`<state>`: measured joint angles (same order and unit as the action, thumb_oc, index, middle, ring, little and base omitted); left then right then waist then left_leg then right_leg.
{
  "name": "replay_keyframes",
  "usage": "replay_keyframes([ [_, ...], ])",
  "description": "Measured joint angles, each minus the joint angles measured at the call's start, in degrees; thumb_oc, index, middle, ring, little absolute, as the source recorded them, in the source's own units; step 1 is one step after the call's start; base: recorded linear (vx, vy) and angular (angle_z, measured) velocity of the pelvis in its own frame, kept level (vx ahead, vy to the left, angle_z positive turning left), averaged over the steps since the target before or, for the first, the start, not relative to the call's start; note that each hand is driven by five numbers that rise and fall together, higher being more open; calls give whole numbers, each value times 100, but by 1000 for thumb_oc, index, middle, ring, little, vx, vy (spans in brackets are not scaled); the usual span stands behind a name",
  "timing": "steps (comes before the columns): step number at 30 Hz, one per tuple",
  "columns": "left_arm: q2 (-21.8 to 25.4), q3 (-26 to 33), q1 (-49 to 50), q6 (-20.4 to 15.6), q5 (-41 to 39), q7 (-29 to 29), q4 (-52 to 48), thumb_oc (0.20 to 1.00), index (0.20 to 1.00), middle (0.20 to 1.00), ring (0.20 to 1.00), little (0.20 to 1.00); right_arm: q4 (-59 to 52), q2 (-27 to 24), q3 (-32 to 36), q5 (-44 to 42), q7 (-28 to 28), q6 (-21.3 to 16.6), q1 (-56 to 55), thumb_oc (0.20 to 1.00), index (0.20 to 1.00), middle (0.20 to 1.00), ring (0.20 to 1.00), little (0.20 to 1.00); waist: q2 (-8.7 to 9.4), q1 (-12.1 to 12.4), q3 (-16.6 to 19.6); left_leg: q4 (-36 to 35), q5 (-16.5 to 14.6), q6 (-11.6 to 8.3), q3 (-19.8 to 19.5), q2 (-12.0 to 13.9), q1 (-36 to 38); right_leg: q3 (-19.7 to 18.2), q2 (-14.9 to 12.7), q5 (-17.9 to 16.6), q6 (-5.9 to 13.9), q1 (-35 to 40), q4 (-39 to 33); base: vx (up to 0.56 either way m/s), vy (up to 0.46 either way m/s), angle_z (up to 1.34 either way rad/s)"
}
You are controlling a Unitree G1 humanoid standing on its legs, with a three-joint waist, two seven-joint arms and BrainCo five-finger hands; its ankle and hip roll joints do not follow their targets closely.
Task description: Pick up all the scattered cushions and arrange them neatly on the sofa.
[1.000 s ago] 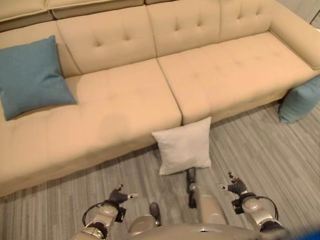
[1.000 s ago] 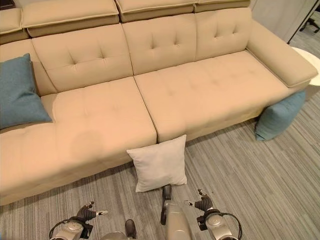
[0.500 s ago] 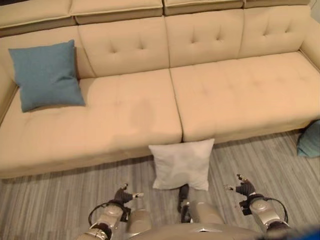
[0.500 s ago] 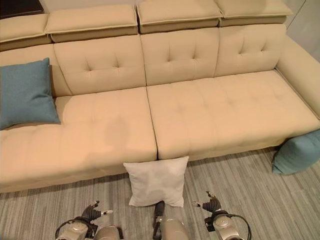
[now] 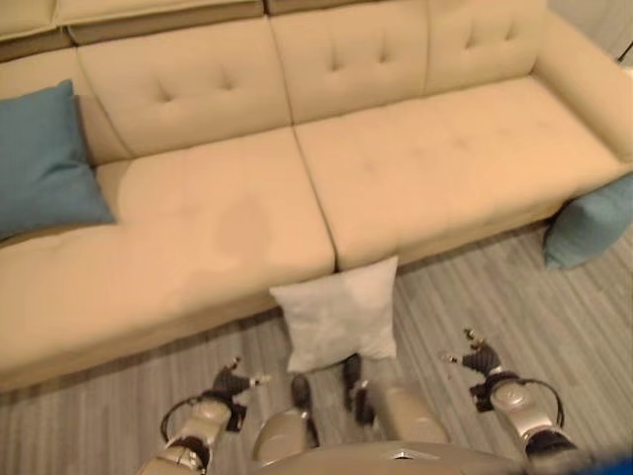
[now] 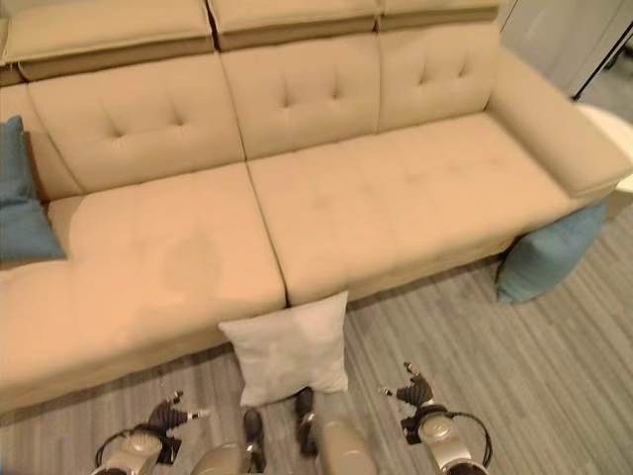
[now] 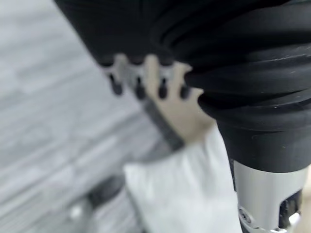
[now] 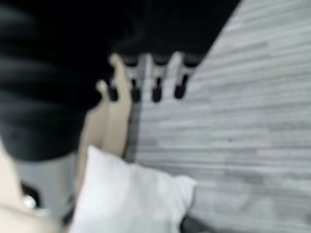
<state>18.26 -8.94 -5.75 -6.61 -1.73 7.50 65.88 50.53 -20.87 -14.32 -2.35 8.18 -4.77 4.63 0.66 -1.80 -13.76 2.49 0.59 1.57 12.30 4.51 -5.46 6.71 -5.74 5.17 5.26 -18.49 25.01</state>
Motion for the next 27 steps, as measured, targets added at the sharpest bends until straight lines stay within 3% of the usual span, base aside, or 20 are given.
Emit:
replay_keyframes([
  [2,180,6,98,10,-17,11,10,1000,1000,1000,1000,1000,-204,17,-35,7,-4,-14,8,1000,1000,1000,1000,1000,105,55,19,-47,68,-75,-34,-62,-60,-42,-771,136,333,429,-411,38,-136,-12],
  [4,319,5,220,7,-20,20,12,1000,1000,1000,1000,1000,-217,102,-58,39,-20,-33,-59,1000,1000,1000,1000,1000,316,162,105,-101,149,-226,-16,-94,-56,-32,-940,-65,630,1082,-1495,21,-137,-11],
  [5,380,6,269,10,-19,24,18,1000,1000,1000,1000,1000,-208,148,-60,39,-19,-35,-62,1000,1000,1000,1000,1000,414,158,125,-115,183,-299,-19,-122,-55,-30,-920,-214,585,1314,-1858,11,-161,-1],
  [6,221,-2,396,2,-122,34,-12,1000,1000,1000,1000,1000,-197,111,-43,41,-16,-24,-33,1000,1000,1000,1000,1000,264,139,164,-206,329,-452,-65,145,-35,60,-598,-381,542,1487,-2194,5,-135,4],
  [11,-280,-120,366,0,-218,31,-175,1000,1000,1000,1000,1000,-227,-86,-30,39,0,-26,-218,1000,1000,1000,1000,1000,151,112,251,-118,447,-547,-196,508,-211,240,-236,-323,245,1404,-2127,-46,-98,7],
  [15,-307,-238,210,-37,-293,35,-524,1000,1000,1000,1000,1000,-224,-128,-30,28,20,-25,-238,1000,1000,1000,1000,1000,90,60,263,-29,448,-553,-222,521,-492,233,-273,-114,191,929,-1577,-64,-13,5],
  [19,-244,-318,-92,-56,-402,54,-715,1000,1000,1000,1000,1000,-225,-115,-84,16,105,-27,-59,1000,1000,1000,1000,1000,75,-36,238,-40,482,-573,-241,349,-680,172,-488,76,224,482,-1033,-39,52,5],
  [23,-193,-354,-135,-65,-459,61,-757,1000,1000,1000,1000,1000,-235,-96,-197,-7,111,-39,31,1000,1000,1000,1000,1000,113,-44,198,-46,471,-562,-196,295,-655,120,-552,87,256,466,-1008,25,91,-2],
  [27,-175,-335,71,-58,-565,51,-832,1000,1000,1000,1000,1000,-236,30,-193,-20,107,-35,5,1000,1000,1000,1000,1000,270,-28,108,-40,370,-474,-183,109,-458,51,-714,27,340,725,-1174,73,169,1],
])
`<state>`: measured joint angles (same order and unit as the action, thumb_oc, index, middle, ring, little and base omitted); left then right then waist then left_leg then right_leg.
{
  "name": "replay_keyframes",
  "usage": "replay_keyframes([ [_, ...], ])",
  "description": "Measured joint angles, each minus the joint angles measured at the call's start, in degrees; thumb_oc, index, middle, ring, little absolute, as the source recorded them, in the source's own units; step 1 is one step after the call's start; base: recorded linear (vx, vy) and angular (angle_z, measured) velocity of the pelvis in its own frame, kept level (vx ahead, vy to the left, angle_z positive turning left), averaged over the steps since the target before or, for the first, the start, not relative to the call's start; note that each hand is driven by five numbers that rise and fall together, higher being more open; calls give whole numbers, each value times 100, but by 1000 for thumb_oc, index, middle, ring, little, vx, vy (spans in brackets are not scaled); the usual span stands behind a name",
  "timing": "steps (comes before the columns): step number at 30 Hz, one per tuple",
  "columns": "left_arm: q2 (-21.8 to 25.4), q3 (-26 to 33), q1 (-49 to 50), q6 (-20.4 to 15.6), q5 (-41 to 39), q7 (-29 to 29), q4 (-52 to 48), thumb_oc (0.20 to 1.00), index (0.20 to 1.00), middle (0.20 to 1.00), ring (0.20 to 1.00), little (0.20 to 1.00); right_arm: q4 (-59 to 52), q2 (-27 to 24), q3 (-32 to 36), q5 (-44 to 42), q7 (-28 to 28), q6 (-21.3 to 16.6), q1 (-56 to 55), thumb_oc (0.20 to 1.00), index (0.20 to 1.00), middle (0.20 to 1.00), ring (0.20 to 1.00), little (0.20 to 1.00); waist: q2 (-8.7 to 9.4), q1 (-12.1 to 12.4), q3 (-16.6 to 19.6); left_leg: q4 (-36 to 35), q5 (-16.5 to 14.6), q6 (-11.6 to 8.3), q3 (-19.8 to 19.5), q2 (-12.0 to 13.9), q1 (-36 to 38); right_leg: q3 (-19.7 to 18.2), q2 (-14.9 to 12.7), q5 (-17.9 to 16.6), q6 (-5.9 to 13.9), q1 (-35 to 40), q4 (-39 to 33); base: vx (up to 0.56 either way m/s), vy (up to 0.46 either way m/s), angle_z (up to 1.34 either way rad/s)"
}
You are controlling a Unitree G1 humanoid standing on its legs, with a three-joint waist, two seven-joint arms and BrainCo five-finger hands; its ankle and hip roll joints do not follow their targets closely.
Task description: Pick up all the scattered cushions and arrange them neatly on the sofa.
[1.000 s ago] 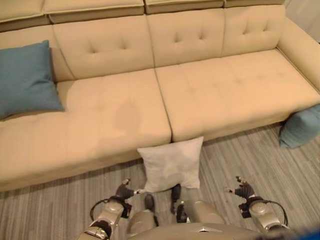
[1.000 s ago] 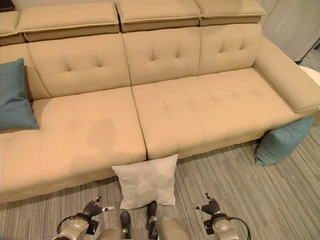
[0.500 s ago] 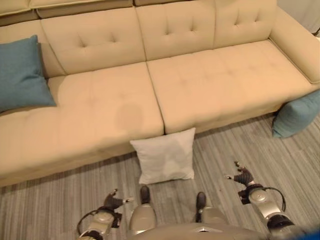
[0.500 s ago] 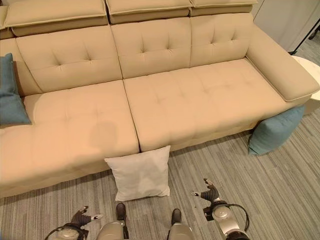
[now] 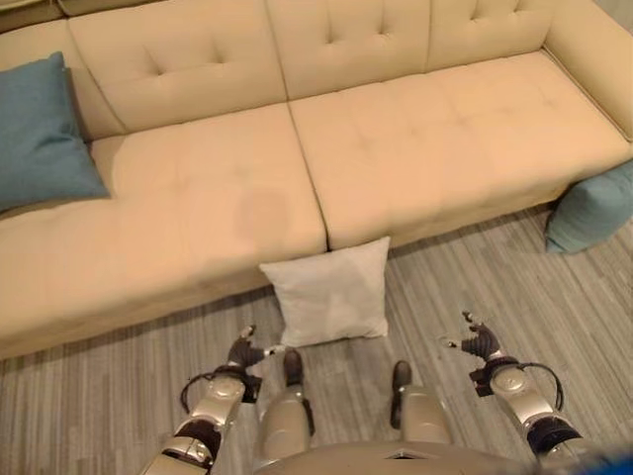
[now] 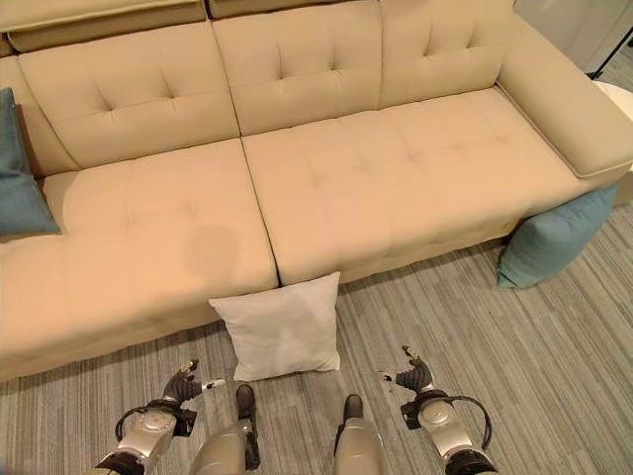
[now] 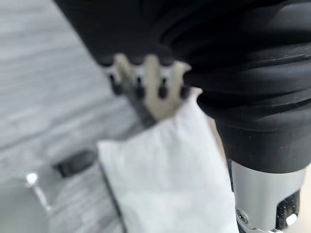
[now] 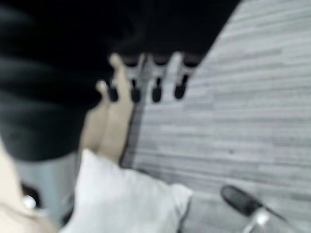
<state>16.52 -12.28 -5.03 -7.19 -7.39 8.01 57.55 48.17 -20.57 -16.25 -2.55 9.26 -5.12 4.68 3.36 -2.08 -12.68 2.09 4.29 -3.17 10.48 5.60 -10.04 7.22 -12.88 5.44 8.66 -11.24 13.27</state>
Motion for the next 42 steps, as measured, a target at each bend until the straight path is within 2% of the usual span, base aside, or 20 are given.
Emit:
replay_keyframes([
  [4,111,23,45,13,1,-7,150,1000,1000,1000,1000,1000,8,113,2,1,0,9,47,1000,1000,1000,1000,1000,176,3,-53,30,-133,123,19,-229,72,-44,-202,-116,71,104,-71,38,108,0],
  [7,364,75,-92,25,2,-3,376,1000,1000,1000,1000,1000,12,323,-47,1,-2,8,175,1000,1000,1000,1000,1000,364,87,-120,5,-131,101,131,-253,127,-111,-235,-184,115,104,-202,50,22,-17],
  [9,432,140,-148,25,0,6,466,1000,1000,1000,1000,1000,19,343,-50,1,0,8,208,1000,1000,1000,1000,1000,378,106,-160,-14,-130,108,141,-259,133,-145,-218,-240,133,102,-260,41,17,-10],
  [11,420,170,-210,24,-16,50,557,1000,1000,1000,1000,1000,104,335,-49,-1,3,3,305,1000,1000,1000,1000,1000,260,118,-239,-183,-67,169,133,-192,190,-197,-153,-102,238,-59,-112,29,-13,0],
  [12,369,163,-329,25,-31,104,649,1000,1000,1000,1000,1000,117,272,-51,-2,4,0,384,1000,1000,1000,1000,1000,151,77,-333,-284,38,113,8,-87,194,-544,212,-58,143,-61,-156,14,-35,25],
  [15,214,157,-302,4,-34,110,594,1000,1000,1000,1000,1000,183,62,-13,-10,20,1,383,1000,1000,1000,1000,1000,-112,-20,-474,-131,142,16,-199,28,20,-386,383,-45,18,37,-195,-9,-167,27],
  [16,172,156,-310,2,-35,110,575,1000,1000,1000,1000,1000,225,-8,-17,-11,22,0,394,1000,1000,1000,1000,1000,-145,-19,-467,-33,143,14,-295,57,-108,-328,405,-2,-51,-38,-121,-9,-114,29],
  [19,152,127,-286,-3,-39,110,571,1000,1000,1000,1000,1000,283,-98,13,-52,74,5,393,1000,1000,1000,1000,1000,-135,-7,-473,105,173,4,-392,146,-361,-238,477,227,-216,-377,310,-34,-162,20],
  [20,148,94,-316,-6,-38,109,556,1000,1000,1000,1000,1000,283,-103,15,-66,108,2,416,1000,1000,1000,1000,1000,-135,-7,-472,127,192,-20,-482,162,-461,-177,479,369,-280,-541,585,-41,-116,37],
  [21,150,87,-422,-11,-39,112,546,1000,1000,1000,1000,1000,267,-93,7,-77,114,-30,464,1000,1000,1000,1000,1000,-142,53,-476,78,275,-30,-582,203,-659,-142,501,627,-433,-985,1181,-31,-122,32],
  [24,122,2,-473,3,-56,126,422,1000,1000,1000,1000,1000,246,-73,0,-96,116,-35,456,1000,1000,1000,1000,1000,-161,128,-477,-32,368,69,-646,285,-716,-78,578,747,-578,-1190,1466,16,-54,13],
  [25,107,-72,-444,2,-64,111,330,1000,1000,1000,1000,1000,249,-74,2,-128,119,-33,445,1000,1000,1000,1000,1000,-180,121,-466,-100,353,51,-656,317,-704,-37,587,773,-624,-1193,1487,1,-9,19],
  [26,60,-131,-455,-4,-66,111,221,1000,1000,1000,1000,1000,245,-70,-1,-137,125,-35,443,1000,1000,1000,1000,1000,-126,79,-478,-8,15,57,-639,278,-725,31,477,725,-723,-1193,1431,-12,-6,14],
  [28,-9,-183,-490,-6,-75,113,217,1000,1000,1000,1000,1000,244,-93,-5,-171,171,-39,445,1000,1000,1000,1000,1000,-89,-7,-474,385,-29,66,-598,67,-812,39,387,628,-730,-1197,1338,-61,-15,8],
  [29,-33,-182,-495,-6,-81,117,229,1000,1000,1000,1000,1000,235,-89,-3,-180,224,-39,483,1000,1000,1000,1000,1000,-154,-87,-446,412,-47,-32,-533,28,-819,50,475,589,-665,-1231,1287,-102,-10,11],
  [30,-13,-193,-624,-14,-109,133,212,1000,1000,1000,1000,1000,247,-83,-29,-188,243,-42,475,1000,1000,1000,1000,1000,-131,-93,-457,439,9,-69,-539,13,-926,56,458,579,-642,-1342,1338,-121,-14,11],
  [34,153,-342,-1270,-91,-304,274,125,1000,1000,1000,1000,1000,340,-40,-59,-262,365,-50,886,1000,1000,1000,1000,1000,-49,-75,-607,716,103,-66,-596,-77,-1693,-27,370,569,-591,-2108,1708,-94,3,13],
  [36,339,-348,-1747,-111,-420,425,-96,1000,1000,1000,1000,1000,365,-42,10,-294,536,-58,1489,1000,1000,1000,1000,1000,-55,-141,-906,830,200,-91,-643,-95,-2254,-31,325,574,-582,-2706,1988,-69,-14,17],
  [38,426,-357,-2008,-130,-576,560,-261,1000,1000,1000,1000,1000,226,-48,-3,-316,681,-101,1895,1000,1000,1000,1000,1000,-58,-141,-1171,746,247,-154,-668,-69,-2412,-14,332,553,-632,-2933,2111,-41,-46,8],
  [42,508,-335,-2392,-255,-919,842,-518,1000,1000,1000,1000,1000,72,-248,15,-505,975,-155,2506,1000,1000,1000,1000,1000,-56,-156,-1203,1160,18,-214,-653,24,-3445,73,293,466,-772,-3851,2257,-46,-38,8],
])
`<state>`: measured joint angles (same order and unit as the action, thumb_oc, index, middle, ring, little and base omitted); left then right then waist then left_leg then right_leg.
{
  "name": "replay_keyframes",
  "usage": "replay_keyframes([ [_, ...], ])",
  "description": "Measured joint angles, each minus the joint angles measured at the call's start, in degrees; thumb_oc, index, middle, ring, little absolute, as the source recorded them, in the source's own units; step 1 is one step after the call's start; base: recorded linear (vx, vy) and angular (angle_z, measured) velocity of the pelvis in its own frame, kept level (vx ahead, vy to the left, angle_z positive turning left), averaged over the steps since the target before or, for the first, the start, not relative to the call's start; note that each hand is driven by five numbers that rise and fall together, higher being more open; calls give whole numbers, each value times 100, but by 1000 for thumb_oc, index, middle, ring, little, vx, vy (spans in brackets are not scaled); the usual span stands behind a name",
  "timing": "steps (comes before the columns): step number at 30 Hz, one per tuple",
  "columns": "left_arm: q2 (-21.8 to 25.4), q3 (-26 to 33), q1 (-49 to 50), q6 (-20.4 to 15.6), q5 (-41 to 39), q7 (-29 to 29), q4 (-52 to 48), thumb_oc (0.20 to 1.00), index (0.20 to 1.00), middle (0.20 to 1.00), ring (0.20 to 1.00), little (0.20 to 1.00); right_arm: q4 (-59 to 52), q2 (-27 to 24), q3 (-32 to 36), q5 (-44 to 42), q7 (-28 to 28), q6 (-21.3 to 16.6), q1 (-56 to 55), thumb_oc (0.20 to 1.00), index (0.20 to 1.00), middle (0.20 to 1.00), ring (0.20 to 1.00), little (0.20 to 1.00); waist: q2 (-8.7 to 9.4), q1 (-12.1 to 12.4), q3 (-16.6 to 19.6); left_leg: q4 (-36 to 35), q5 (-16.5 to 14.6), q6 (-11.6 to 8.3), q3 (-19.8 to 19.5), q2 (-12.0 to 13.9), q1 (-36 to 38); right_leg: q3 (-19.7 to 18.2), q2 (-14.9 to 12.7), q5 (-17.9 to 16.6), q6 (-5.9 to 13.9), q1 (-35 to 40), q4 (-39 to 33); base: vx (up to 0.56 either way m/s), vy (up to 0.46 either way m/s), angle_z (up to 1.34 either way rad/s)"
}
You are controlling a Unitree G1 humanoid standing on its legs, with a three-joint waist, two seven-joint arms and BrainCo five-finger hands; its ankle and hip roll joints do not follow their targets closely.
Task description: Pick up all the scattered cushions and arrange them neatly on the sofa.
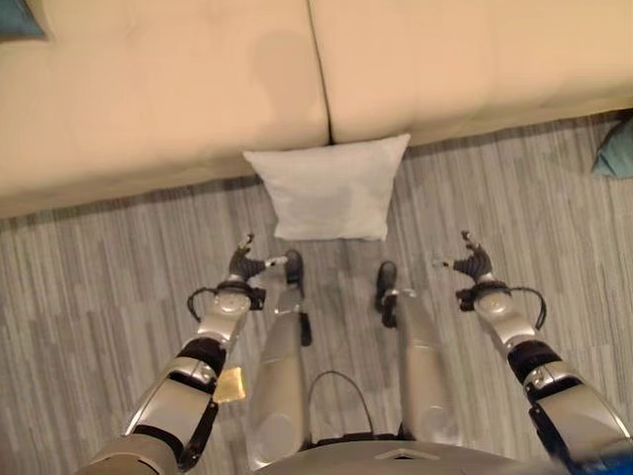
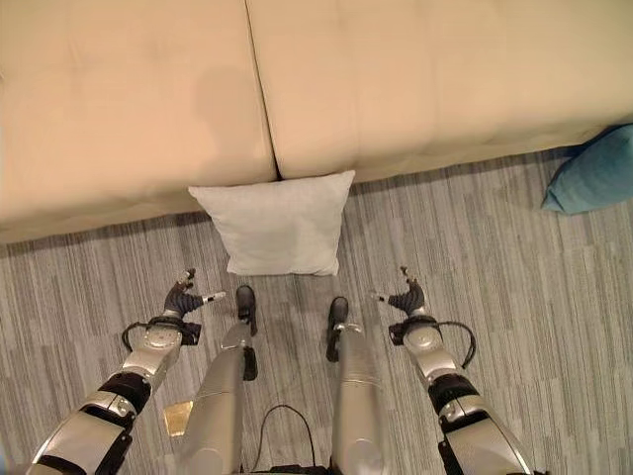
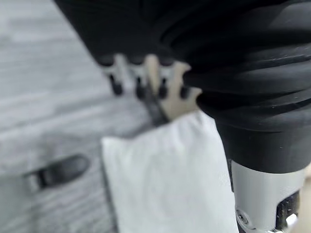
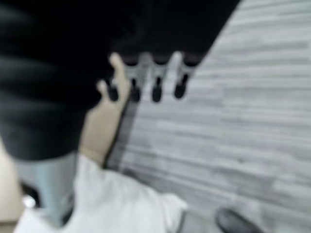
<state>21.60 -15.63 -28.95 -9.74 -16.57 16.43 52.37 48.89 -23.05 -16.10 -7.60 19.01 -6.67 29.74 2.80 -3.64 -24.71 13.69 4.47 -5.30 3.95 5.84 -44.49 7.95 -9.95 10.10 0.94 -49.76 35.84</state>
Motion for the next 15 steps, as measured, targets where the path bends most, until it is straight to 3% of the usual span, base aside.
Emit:
replay_keyframes([
  [1,0,2,-132,2,-42,28,8,1000,1000,1000,1000,1000,-6,-36,-18,-10,55,5,220,1000,1000,1000,1000,1000,-1,5,-4,120,210,61,-43,34,-189,2,29,-15,-44,-180,183,-41,-52,5],
  [5,181,-11,-971,-118,-396,298,-144,1000,1000,1000,1000,1000,-79,-330,-32,-33,432,-19,1264,1000,1000,1000,1000,1000,16,-32,-28,417,298,73,-135,-24,-1157,-16,-32,58,-93,-1146,574,-2,-39,12],
  [15,871,-453,-2727,-121,-759,485,61,1000,1000,1000,1000,1000,2,-680,-461,-533,597,-64,3004,1000,1000,1000,1000,1000,41,-28,-100,1277,204,73,-259,-80,-2701,-98,-154,195,-239,-2655,1393,25,-15,5],
])
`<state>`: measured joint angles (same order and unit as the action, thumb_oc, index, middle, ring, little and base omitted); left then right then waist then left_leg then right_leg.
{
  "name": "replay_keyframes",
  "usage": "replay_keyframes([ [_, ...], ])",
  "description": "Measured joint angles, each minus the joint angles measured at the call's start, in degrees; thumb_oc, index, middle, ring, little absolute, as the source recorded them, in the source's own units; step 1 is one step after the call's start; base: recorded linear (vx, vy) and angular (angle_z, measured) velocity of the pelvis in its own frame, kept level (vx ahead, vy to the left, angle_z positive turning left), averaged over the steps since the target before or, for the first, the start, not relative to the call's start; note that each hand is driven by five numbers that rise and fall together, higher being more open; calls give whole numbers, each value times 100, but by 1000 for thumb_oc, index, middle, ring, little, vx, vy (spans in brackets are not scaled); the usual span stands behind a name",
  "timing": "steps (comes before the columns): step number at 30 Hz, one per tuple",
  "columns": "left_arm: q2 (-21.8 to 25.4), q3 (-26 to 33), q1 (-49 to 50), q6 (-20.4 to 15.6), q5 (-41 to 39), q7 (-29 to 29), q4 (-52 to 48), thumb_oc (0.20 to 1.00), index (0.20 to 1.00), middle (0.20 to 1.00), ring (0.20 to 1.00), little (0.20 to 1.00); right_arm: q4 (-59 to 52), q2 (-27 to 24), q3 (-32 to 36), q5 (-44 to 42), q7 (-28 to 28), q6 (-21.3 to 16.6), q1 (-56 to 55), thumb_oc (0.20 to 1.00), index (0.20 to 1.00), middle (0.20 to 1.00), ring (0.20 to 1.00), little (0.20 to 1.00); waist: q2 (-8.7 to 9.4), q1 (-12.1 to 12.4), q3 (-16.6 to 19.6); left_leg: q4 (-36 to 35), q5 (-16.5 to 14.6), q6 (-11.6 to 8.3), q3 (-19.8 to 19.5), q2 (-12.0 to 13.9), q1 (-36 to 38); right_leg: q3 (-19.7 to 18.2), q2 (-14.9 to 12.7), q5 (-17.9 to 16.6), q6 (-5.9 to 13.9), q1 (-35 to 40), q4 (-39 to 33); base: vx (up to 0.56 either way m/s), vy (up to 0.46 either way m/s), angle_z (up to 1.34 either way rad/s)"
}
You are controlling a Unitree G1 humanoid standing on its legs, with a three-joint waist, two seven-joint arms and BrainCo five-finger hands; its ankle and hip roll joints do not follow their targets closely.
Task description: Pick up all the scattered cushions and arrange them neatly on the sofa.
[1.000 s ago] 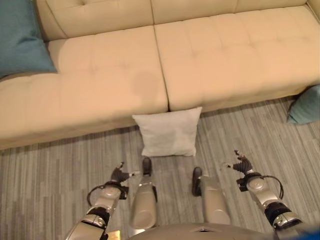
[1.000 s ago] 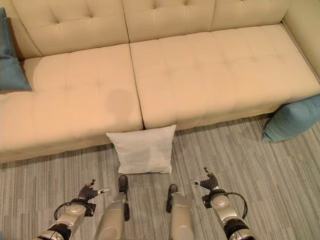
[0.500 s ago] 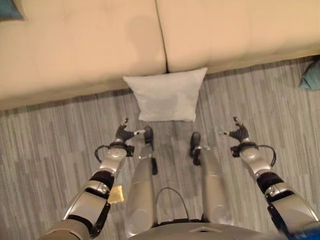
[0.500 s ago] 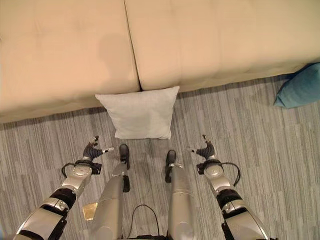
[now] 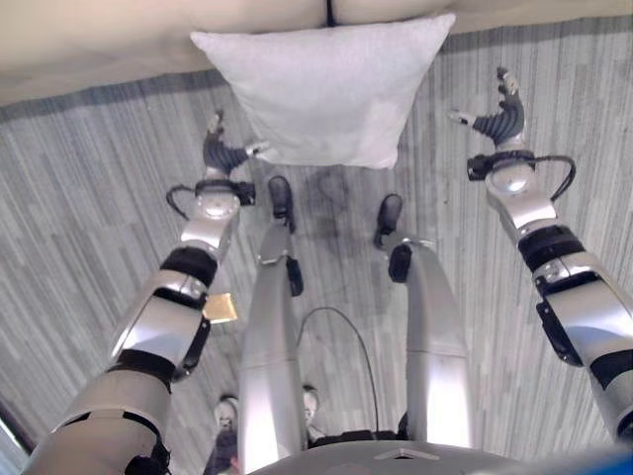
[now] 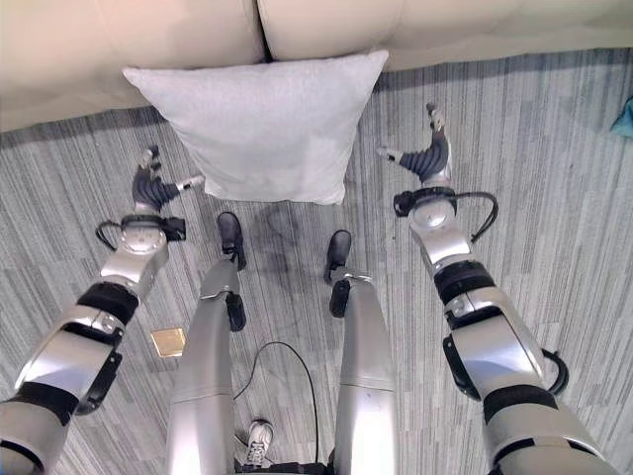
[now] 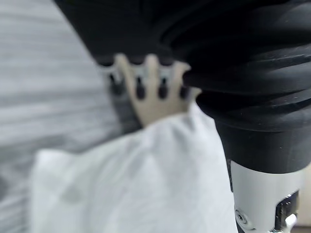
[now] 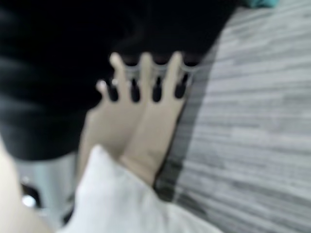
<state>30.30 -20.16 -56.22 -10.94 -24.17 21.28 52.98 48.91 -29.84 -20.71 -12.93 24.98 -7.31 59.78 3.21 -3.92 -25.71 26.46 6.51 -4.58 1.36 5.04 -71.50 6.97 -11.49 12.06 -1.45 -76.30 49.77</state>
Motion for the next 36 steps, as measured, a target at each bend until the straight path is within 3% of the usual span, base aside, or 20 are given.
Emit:
replay_keyframes([
  [8,211,-492,-884,28,-221,27,32,1000,1000,1000,1000,1000,459,-53,-447,-145,39,31,534,1000,1000,1000,1000,1000,-3,36,7,292,22,-60,-55,-48,-804,-20,-76,70,-71,-828,374,16,-17,5],
  [11,284,-938,-1355,59,-214,36,264,1000,1000,1000,1000,1000,630,-61,-761,-145,35,69,814,1000,1000,1000,1000,1000,-14,48,13,470,-7,-65,-46,-58,-1067,-72,-85,92,-80,-1089,511,10,-15,1],
  [17,318,-1152,-1825,64,-209,56,478,1000,1000,1000,1000,1000,875,-78,-1028,-149,25,136,1157,1000,1000,1000,1000,1000,-26,187,18,880,-129,-68,-92,-74,-1555,-113,-130,188,-159,-1575,891,15,-17,3],
  [36,224,-1350,-1798,199,-246,169,681,1000,1000,1000,1000,1000,1109,-28,-1363,-408,10,207,1517,1000,1000,1000,1000,1000,-62,425,11,1412,-350,-67,-193,-86,-1767,-121,-139,260,-134,-1621,1148,1,-1,0],
])
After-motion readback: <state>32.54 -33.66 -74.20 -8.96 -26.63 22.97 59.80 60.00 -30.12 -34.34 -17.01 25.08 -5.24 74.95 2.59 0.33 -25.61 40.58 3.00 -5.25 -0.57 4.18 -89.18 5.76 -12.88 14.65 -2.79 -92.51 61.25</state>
